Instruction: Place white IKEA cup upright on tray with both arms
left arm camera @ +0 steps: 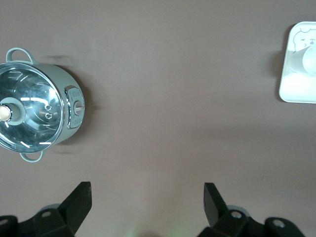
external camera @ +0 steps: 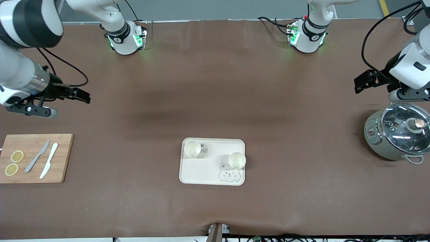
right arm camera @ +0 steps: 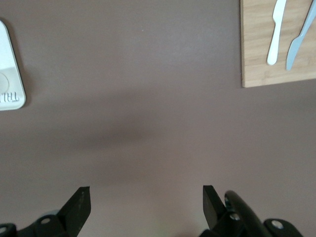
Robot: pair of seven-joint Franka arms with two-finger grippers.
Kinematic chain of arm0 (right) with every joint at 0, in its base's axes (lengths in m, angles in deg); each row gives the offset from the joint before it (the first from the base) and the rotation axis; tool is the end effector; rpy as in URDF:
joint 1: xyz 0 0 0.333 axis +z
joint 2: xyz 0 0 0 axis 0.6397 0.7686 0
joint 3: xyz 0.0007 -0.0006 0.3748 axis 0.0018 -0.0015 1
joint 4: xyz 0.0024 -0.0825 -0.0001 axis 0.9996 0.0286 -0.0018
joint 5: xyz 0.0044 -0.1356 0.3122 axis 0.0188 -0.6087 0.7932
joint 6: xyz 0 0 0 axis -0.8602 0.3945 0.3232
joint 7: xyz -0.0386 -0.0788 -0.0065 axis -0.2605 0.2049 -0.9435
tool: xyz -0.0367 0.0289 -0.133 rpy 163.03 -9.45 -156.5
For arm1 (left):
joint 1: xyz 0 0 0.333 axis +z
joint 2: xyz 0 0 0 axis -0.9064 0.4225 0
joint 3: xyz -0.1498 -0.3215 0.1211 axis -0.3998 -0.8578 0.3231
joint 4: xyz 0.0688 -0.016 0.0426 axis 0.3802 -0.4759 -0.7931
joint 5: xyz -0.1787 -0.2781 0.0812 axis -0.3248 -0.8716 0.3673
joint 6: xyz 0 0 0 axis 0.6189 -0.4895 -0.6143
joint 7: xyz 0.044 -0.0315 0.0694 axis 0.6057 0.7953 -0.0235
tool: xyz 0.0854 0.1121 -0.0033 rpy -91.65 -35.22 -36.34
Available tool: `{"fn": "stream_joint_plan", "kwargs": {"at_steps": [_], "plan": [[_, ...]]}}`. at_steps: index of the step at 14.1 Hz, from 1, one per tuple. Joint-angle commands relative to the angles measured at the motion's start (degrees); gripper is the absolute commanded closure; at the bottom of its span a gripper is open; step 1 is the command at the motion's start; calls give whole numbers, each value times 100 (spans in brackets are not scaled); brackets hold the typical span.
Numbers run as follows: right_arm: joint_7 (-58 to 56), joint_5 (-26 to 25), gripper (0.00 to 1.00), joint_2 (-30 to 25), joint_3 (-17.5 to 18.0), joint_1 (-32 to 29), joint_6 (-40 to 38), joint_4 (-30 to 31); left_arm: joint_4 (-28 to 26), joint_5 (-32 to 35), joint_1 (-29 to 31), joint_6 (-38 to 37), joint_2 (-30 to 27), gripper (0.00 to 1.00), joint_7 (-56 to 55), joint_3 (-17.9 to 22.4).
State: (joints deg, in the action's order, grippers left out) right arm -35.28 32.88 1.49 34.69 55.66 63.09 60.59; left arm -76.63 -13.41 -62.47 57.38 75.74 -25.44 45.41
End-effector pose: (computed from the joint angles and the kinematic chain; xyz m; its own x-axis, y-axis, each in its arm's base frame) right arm 0.4995 0.0215 0.5800 0.9860 -0.0934 -0.1378 -0.0933 -0.9956 0.0072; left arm 0.5128 -0.0655 0.6596 0.9992 0.0004 -0.0402 -0.0019 -0.9984 -0.0562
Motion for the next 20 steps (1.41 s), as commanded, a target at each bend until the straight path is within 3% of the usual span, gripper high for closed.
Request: {"fn": "stream_joint_plan", "kwargs": {"at_steps": [1,7,11,20], "plan": [[-837,-100,0,-311,89,-375,7,200,-93,-24,54,70,-178,0,-4,-34],[-1894,-91,0,-303,132,-1043,-133,-98,-102,-24,63,280,-187,0,-4,-26],[-1877,-29,0,-276,466,-1439,-546,-572,-155,-77,89,483,-178,0,-12,-8],[-1824,-20,0,-549,659,-1334,-670,-556,-163,-95,168,536,-134,0,-12,1]]}}
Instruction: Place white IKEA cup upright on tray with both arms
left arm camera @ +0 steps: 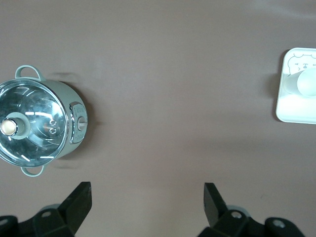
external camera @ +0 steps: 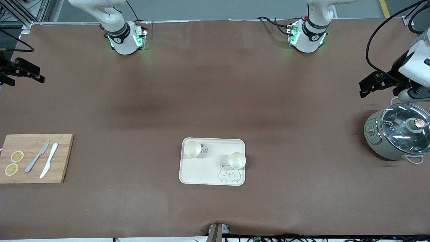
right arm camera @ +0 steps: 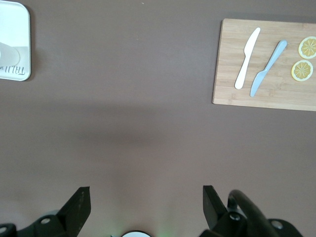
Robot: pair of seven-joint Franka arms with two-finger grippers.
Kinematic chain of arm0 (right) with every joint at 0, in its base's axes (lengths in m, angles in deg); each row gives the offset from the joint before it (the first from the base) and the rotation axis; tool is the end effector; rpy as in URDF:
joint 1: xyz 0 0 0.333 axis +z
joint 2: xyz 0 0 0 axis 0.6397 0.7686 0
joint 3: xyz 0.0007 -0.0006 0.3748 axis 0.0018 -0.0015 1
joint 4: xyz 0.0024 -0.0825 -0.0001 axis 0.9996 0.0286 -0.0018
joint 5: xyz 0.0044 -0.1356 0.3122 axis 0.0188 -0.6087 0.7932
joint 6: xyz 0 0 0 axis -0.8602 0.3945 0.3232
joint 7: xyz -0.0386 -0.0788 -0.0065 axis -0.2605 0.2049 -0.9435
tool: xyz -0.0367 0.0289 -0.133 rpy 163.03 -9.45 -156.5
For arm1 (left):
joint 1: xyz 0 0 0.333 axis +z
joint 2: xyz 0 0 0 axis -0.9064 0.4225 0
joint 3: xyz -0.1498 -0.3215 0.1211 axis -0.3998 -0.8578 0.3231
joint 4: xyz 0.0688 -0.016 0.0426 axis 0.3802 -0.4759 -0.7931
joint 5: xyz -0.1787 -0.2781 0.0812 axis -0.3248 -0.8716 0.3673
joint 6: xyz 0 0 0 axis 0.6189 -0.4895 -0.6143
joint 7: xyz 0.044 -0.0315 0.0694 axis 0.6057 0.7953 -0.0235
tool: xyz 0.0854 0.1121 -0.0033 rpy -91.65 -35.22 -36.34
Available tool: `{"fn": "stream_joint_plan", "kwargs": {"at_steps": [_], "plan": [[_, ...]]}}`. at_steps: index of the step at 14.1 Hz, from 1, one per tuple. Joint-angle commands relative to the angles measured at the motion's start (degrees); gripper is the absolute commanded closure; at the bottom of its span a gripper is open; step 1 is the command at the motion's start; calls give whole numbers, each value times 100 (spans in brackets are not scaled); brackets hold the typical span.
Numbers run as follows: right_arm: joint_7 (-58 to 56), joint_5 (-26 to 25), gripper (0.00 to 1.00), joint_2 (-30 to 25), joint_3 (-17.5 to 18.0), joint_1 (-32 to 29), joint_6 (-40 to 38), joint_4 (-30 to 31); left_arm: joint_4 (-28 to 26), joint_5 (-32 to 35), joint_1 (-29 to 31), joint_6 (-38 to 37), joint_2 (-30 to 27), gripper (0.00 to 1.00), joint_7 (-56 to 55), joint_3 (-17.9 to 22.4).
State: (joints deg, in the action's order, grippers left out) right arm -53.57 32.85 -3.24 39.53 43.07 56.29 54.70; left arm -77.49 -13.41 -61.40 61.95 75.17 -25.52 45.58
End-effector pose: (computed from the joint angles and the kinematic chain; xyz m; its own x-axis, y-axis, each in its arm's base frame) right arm 0.4664 -0.0472 0.6526 0.9933 0.0944 -0.0666 0.0920 -0.9950 -0.0387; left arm 0.5214 -0.0565 0.6654 0.9993 0.0191 0.0337 0.0207 -0.9987 -0.0472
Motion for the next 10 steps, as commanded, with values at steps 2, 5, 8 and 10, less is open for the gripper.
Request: {"fn": "stream_joint_plan", "kwargs": {"at_steps": [2,5,8,10], "plan": [[6,-70,0,-76,229,-66,36,16,-69,-95,70,70,-68,0,-4,-8],[-12,-131,0,-76,229,-13,63,16,-69,-173,175,44,-68,0,14,1],[-12,-315,0,-76,326,48,45,34,-60,-226,211,26,-68,0,84,-8],[-3,-342,0,-85,422,-4,19,34,-52,-192,184,17,-59,0,23,-43]]}}
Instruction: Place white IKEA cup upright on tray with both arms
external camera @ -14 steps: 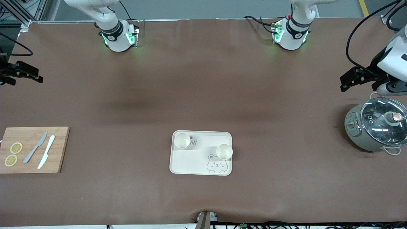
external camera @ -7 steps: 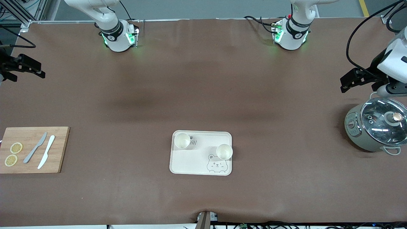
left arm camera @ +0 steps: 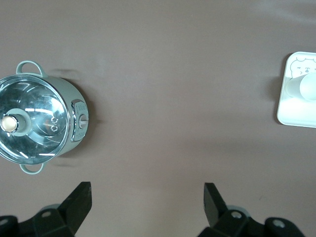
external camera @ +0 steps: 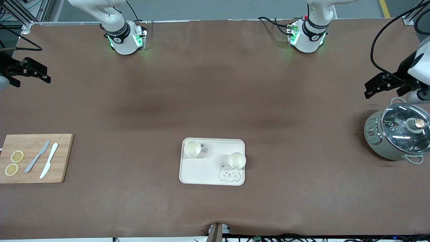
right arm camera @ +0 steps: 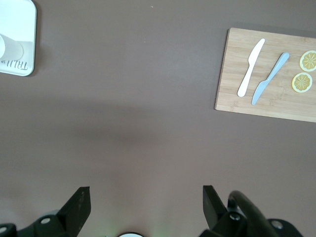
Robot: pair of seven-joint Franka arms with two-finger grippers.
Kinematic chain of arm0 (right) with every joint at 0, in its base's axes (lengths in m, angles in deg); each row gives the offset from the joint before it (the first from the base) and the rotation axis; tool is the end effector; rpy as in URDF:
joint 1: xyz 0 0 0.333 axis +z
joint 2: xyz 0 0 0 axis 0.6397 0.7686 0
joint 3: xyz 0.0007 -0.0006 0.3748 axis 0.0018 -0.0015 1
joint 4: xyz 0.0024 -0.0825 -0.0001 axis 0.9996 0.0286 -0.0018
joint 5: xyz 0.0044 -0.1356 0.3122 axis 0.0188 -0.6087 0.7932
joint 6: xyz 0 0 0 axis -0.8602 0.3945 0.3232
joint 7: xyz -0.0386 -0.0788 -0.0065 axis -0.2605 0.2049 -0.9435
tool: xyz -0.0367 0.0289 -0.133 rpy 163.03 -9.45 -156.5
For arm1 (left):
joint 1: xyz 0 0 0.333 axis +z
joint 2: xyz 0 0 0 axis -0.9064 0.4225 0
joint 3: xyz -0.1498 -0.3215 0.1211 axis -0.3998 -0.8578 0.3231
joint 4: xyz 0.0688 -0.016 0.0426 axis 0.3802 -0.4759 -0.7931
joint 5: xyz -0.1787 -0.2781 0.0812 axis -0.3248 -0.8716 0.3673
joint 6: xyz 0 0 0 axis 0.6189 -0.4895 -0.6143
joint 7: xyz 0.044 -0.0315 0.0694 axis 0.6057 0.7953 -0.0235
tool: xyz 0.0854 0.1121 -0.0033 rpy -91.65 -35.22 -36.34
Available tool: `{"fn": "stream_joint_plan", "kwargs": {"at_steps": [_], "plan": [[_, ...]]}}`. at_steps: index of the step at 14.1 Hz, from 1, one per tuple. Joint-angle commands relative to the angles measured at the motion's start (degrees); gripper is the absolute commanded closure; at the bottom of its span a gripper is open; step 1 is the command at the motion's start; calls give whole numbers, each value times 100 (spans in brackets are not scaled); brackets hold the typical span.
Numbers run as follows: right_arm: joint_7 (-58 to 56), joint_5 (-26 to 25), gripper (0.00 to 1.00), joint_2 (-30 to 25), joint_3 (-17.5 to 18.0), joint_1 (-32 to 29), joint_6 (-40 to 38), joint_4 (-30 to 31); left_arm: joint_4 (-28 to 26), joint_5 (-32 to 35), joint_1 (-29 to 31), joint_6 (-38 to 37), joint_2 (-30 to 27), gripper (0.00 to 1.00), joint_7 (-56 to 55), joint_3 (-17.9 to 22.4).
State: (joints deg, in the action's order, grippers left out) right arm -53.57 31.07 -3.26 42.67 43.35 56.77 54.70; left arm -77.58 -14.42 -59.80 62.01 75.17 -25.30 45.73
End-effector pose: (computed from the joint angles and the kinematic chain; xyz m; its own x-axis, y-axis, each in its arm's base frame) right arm 0.4692 -0.0230 0.6536 0.9865 0.1506 -0.0642 0.1507 -0.9886 -0.0037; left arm 0.5228 -0.0432 0.6647 0.9985 0.0452 0.0304 0.0461 -0.9985 -0.0302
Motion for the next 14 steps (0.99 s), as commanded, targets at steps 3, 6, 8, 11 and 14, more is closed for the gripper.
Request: {"fn": "stream_joint_plan", "kwargs": {"at_steps": [3,6,8,11,14], "plan": [[-3,-173,0,-83,354,-129,15,24,-42,-65,7,-42,-42,0,35,-66],[-3,-173,0,-91,416,-121,76,15,-7,-47,7,-33,-24,0,0,-66],[-12,-173,0,-91,478,-156,94,15,-16,-3,16,-42,-24,0,0,-49],[-3,-173,0,-91,495,-103,94,24,10,-3,60,-42,-24,0,44,-13],[-3,-173,0,-118,495,-103,217,24,19,-21,60,-42,-24,0,62,-5]]}}
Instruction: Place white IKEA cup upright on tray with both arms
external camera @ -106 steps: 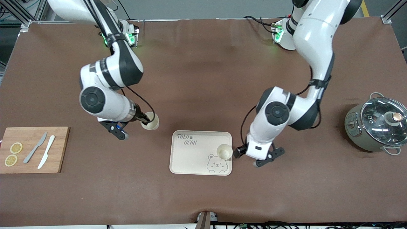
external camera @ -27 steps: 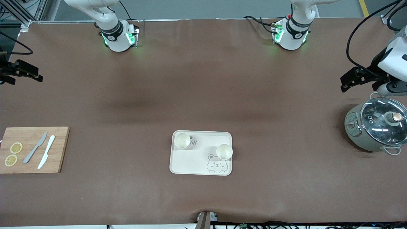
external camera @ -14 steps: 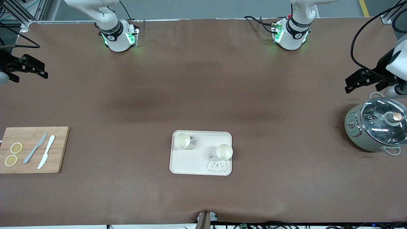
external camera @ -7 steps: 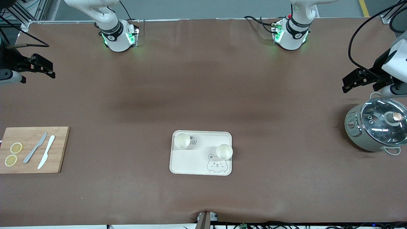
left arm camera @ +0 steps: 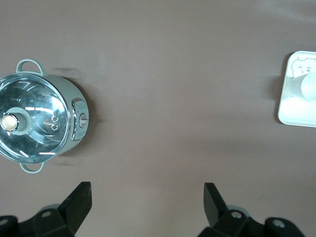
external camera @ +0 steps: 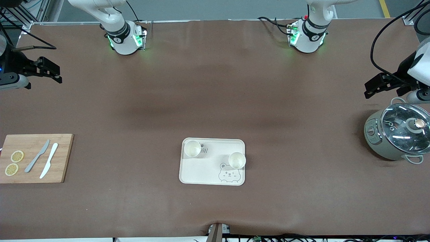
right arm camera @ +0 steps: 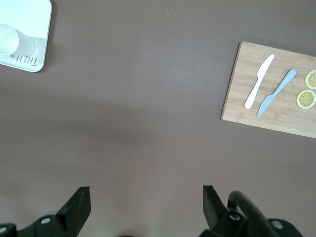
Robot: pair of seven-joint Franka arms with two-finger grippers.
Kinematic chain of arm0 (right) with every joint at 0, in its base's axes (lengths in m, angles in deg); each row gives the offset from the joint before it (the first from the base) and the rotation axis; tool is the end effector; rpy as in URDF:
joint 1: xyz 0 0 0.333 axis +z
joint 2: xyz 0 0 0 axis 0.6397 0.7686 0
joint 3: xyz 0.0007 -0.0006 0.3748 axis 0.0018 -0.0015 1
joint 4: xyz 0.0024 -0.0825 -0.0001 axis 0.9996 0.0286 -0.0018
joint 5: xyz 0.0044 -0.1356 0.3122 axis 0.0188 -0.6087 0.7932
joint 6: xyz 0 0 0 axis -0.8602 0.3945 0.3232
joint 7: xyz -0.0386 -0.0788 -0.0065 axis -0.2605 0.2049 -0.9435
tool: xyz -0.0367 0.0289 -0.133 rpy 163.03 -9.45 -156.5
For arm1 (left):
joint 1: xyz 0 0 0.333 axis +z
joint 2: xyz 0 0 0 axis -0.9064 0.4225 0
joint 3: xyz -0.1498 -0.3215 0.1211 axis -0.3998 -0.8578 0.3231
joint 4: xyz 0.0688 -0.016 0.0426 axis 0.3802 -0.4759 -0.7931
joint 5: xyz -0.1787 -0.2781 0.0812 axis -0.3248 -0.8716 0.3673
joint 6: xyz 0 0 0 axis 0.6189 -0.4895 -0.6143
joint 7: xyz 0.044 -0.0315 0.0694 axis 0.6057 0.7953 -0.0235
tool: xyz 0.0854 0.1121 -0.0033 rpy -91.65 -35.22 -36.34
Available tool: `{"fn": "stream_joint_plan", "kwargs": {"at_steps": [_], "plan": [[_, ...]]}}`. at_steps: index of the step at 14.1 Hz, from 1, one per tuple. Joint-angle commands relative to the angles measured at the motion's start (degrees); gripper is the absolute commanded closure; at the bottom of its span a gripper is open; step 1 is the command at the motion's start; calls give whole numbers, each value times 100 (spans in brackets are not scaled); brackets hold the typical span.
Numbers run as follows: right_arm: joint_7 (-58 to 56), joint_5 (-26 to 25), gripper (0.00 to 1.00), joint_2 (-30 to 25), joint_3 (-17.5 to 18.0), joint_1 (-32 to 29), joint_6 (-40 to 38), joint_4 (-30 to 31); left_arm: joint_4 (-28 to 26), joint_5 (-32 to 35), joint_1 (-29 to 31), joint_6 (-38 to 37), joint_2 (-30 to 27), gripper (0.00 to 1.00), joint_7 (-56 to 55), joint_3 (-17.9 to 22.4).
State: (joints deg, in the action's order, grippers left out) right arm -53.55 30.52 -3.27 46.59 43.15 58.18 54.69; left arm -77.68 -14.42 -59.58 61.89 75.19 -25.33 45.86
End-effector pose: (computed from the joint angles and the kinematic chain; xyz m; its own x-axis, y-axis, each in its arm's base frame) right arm 0.4731 0.0073 0.6559 0.9761 0.2134 -0.0420 0.2142 -0.9767 0.0142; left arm 0.5228 -0.0400 0.6636 0.9983 0.0518 0.0262 0.0526 -0.9981 -0.0309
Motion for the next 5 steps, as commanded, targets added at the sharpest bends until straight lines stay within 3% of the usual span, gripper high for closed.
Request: {"fn": "stream_joint_plan", "kwargs": {"at_steps": [1,5], "plan": [[-5,-101,0,-126,95,-92,172,52,29,-21,46,-30,-26,0,73,-8],[13,-22,0,-143,86,-92,234,52,29,-21,54,-100,-61,0,64,0]]}}
